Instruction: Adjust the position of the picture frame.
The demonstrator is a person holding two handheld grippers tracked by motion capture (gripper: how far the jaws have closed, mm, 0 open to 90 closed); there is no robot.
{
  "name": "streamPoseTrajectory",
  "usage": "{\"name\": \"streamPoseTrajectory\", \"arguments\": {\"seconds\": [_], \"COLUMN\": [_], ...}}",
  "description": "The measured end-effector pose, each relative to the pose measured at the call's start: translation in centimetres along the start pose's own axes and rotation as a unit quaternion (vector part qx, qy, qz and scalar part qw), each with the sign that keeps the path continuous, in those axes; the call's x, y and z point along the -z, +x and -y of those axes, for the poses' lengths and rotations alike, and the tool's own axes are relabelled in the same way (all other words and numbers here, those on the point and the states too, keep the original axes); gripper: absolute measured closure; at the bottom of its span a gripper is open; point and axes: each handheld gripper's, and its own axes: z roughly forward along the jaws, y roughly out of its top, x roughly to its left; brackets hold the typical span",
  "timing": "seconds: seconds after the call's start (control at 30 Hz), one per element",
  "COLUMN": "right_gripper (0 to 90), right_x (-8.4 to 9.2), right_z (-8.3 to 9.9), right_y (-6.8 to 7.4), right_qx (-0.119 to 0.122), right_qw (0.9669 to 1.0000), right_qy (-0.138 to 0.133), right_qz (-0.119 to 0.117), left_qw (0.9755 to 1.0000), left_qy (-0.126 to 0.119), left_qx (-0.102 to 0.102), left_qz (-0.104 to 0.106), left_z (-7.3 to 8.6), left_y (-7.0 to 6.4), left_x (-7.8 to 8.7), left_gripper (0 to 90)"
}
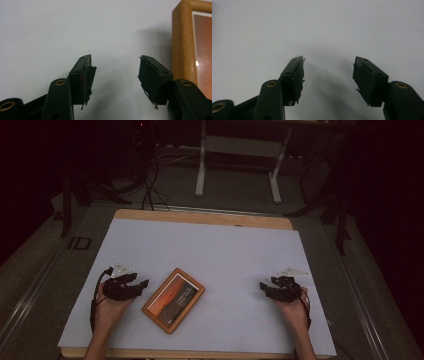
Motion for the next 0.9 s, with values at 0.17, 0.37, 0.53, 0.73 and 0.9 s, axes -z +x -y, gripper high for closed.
{"name": "streamPoseTrajectory", "arguments": {"seconds": [0.17,0.37,0.53,0.73,0.9], "right_gripper": [40.9,42.3,42.7,43.5,45.2], "right_x": [0.1,0.0,0.0,0.3,0.1], "right_z": [-0.3,-0.5,-0.8,-1.3,-1.7], "right_y": [1.5,2.9,4.3,5.8,7.8], "right_qx": [0.009,0.013,0.021,0.034,0.048], "right_qw": [0.9998,0.9995,0.9988,0.9979,0.9957], "right_qy": [-0.002,0.002,-0.002,-0.006,0.0], "right_qz": [-0.015,-0.028,-0.044,-0.055,-0.079], "left_qw": [0.9999,0.9996,0.9995,0.9991,0.999], "left_qy": [-0.007,-0.01,-0.012,-0.011,-0.008], "left_qx": [0.0,0.0,-0.01,-0.014,-0.02], "left_qz": [0.012,0.025,0.029,0.039,0.039], "left_z": [-0.1,-0.1,-0.2,-0.3,-0.6], "left_y": [-0.1,-0.1,-0.5,-0.7,-0.8], "left_x": [0.3,0.4,0.4,0.4,0.3], "left_gripper": [44.1,42.6,42.2,43.1,42.7]}}
